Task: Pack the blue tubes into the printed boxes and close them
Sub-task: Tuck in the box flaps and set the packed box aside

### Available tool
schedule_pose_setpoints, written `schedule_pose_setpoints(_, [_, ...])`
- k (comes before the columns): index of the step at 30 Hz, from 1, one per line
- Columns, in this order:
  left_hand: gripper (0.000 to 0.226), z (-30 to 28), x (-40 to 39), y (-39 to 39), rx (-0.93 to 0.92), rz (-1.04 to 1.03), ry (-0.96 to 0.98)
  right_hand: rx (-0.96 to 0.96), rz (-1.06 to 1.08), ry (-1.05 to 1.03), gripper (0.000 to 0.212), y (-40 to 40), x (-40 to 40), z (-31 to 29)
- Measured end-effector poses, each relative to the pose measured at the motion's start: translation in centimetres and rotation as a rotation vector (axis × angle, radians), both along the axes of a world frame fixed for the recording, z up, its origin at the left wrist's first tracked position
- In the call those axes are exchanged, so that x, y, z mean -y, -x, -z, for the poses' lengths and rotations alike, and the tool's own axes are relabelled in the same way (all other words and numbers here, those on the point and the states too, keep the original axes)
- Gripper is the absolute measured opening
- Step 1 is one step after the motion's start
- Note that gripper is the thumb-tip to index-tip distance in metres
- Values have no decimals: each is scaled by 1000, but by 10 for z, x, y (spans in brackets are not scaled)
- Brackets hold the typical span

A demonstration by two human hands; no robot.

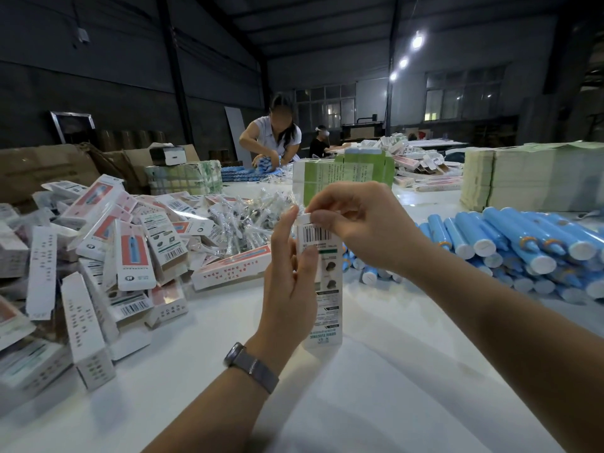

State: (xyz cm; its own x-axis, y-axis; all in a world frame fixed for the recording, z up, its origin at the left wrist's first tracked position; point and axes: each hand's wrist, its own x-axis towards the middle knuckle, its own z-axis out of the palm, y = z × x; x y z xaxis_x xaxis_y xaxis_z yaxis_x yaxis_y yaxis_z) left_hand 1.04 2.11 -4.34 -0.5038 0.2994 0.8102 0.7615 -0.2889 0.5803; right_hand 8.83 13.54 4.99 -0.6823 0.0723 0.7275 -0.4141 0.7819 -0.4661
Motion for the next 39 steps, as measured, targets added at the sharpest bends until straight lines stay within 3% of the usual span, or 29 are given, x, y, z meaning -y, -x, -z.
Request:
schedule_pose_setpoints(10, [33,-4,2,-3,7,27,-33,-21,-55,31,7,1,-5,5])
schedule_pose_setpoints(17, [30,-4,2,-3,25,35,-44,-15,-156,166,22,-1,-13,15])
schedule_pose_setpoints(25, [29,-4,1,-4,34,13,-46,-39,-187,186,25,-2,-14,17])
schedule_pose_setpoints(39, [29,-1,0,-2,82,-26,-31,-123,-41,121,12,6,-14,27])
